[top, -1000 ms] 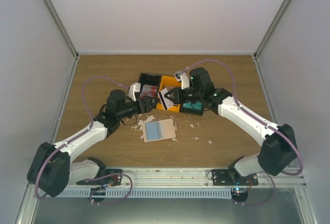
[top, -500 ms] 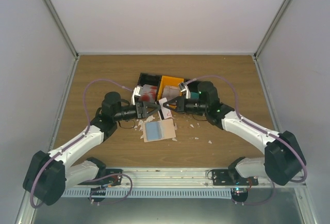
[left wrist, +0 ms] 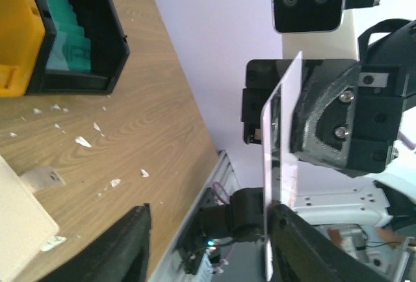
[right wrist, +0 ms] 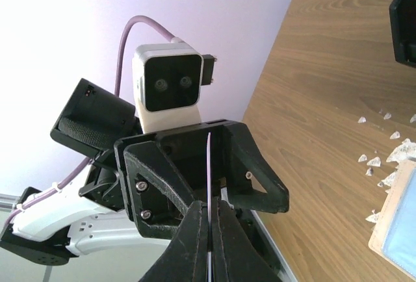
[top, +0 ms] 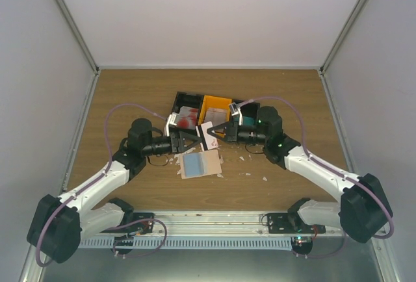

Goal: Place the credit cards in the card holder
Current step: Insert the credit card into the card holder.

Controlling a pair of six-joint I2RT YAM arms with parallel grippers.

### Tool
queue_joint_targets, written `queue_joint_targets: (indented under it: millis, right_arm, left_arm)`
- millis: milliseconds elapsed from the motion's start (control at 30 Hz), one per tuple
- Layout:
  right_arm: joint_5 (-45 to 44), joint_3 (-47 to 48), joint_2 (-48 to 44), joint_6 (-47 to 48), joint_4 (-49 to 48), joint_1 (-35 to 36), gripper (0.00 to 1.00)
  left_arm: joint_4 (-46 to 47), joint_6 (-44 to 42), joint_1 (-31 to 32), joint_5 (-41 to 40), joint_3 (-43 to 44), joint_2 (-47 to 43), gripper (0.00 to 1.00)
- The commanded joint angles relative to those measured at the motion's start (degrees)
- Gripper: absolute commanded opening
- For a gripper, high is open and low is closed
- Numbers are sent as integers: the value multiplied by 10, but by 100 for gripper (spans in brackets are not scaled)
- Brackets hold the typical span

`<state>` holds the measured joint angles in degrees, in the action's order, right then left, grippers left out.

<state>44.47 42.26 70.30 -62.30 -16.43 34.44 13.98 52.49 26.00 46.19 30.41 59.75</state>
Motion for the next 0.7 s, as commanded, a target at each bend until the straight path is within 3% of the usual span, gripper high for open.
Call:
queue_joint_targets:
  millis: [0, 467, 667]
  right_arm:
    - [15, -17, -7, -10, -29, 0, 1]
    - [50, -27, 44, -15, -85, 4, 4]
    - [22, -27, 35, 31, -29, 3, 15]
  left_arm:
    - [50, 11, 0, 31, -12, 8, 49]
    - [150, 46, -2, 112, -9, 72, 1]
    - [133, 31, -15, 115, -9, 78, 0]
